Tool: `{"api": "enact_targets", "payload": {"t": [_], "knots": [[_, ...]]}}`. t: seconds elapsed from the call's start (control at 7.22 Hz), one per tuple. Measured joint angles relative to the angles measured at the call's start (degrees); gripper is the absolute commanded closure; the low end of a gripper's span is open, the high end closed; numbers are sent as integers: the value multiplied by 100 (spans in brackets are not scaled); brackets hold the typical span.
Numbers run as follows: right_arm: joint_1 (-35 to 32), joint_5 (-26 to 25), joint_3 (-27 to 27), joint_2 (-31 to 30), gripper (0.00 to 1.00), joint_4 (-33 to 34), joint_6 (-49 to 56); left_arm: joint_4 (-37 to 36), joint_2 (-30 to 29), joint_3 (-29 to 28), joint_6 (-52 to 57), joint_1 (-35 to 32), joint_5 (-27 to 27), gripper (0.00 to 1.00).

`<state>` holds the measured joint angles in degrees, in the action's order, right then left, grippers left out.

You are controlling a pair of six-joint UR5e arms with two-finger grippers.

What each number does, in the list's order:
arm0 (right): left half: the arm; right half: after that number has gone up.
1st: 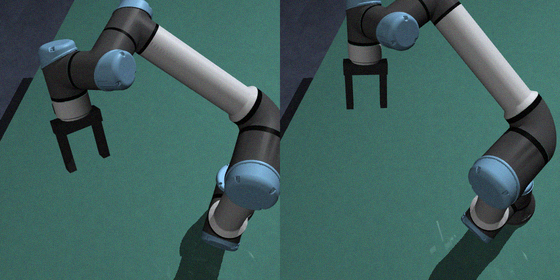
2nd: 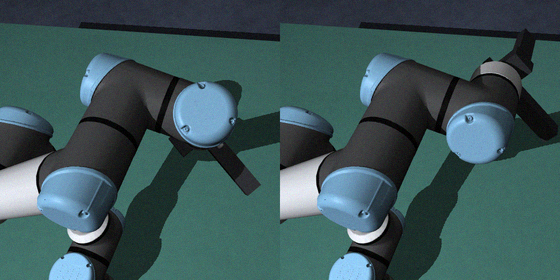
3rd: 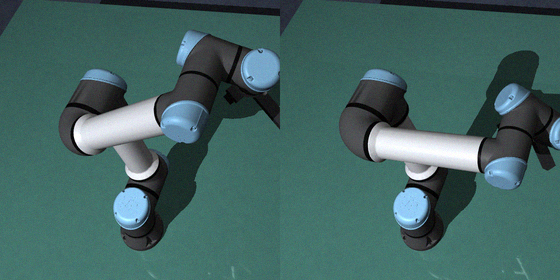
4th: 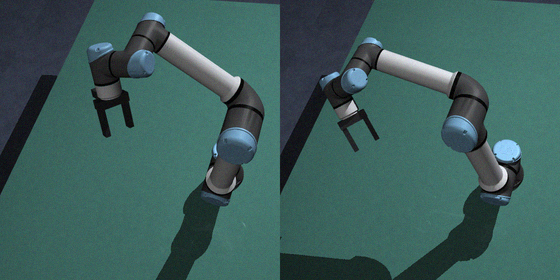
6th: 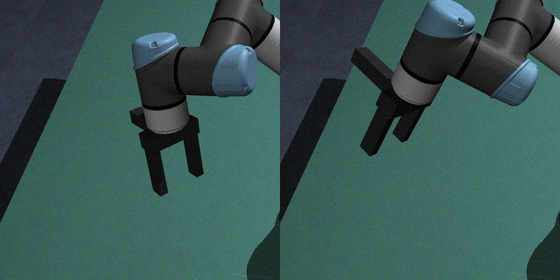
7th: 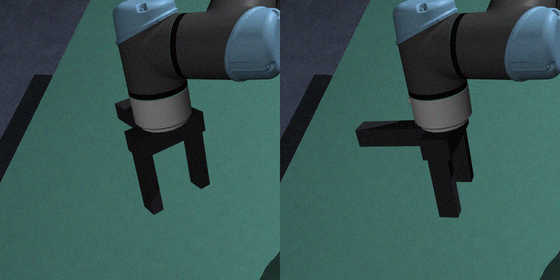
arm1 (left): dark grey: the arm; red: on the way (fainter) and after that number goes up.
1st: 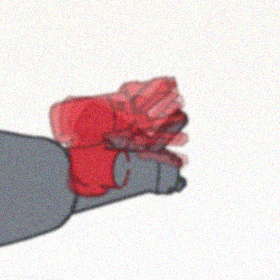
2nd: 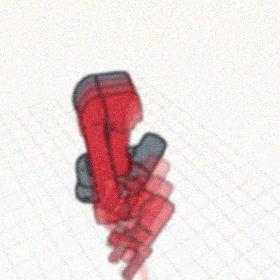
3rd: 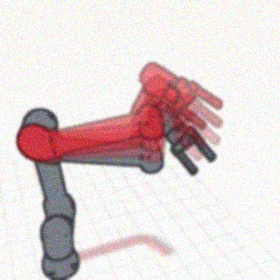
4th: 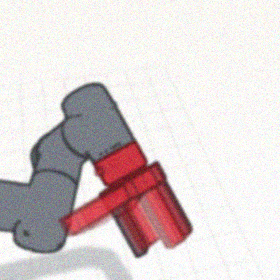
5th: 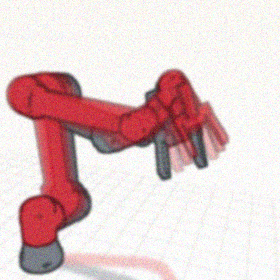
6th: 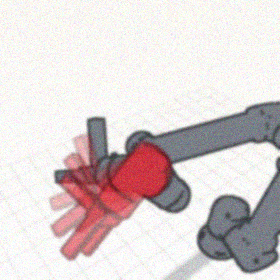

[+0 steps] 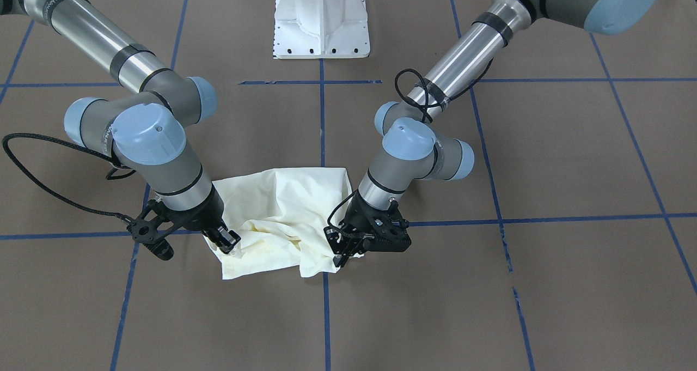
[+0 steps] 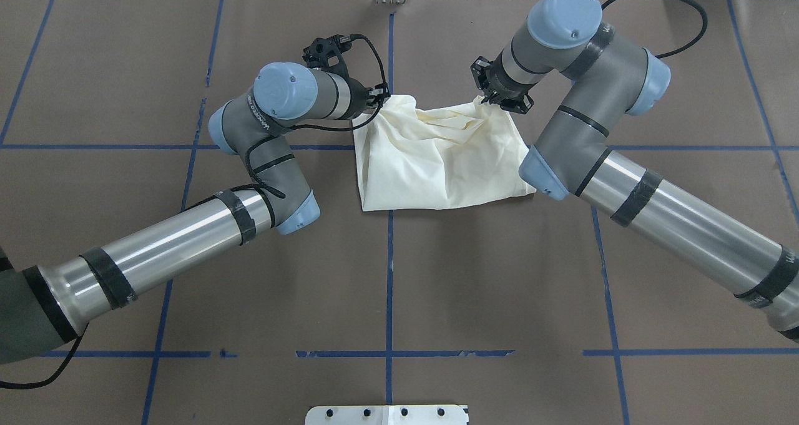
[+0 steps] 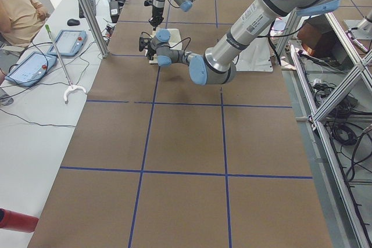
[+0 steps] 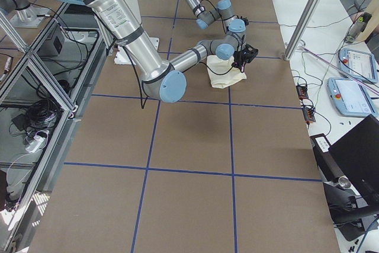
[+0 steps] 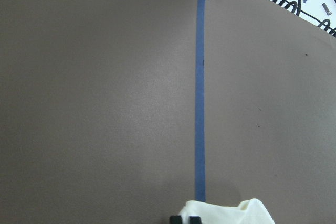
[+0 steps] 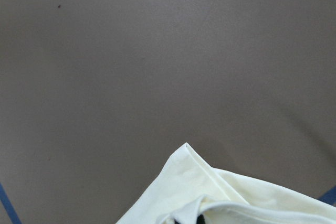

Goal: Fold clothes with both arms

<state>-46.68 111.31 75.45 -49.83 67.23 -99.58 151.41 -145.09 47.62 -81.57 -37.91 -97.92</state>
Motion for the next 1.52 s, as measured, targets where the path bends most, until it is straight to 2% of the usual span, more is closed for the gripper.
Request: {"api": "enact_targets", "payload": {"t": [0.14,0.55,1.11,1.25,1.39,1.52], "knots": [[-41,28,-1,0,100,-2,7,-10,73,193,83,-46,-66,100],[-174,167,-155,80,100,-5,136,-50,768,1170,222,-213,-333,100],[-176,181,-860,633,100,-10,181,-53,1057,1437,245,-245,-347,100],[-175,179,-932,673,45,-14,215,-55,1072,1427,249,-254,-336,100],[-168,175,-1034,748,0,-26,238,-57,1100,1416,253,-271,-329,100],[-161,165,-1206,844,0,-106,260,-63,1132,1402,253,-289,-324,100]]}}
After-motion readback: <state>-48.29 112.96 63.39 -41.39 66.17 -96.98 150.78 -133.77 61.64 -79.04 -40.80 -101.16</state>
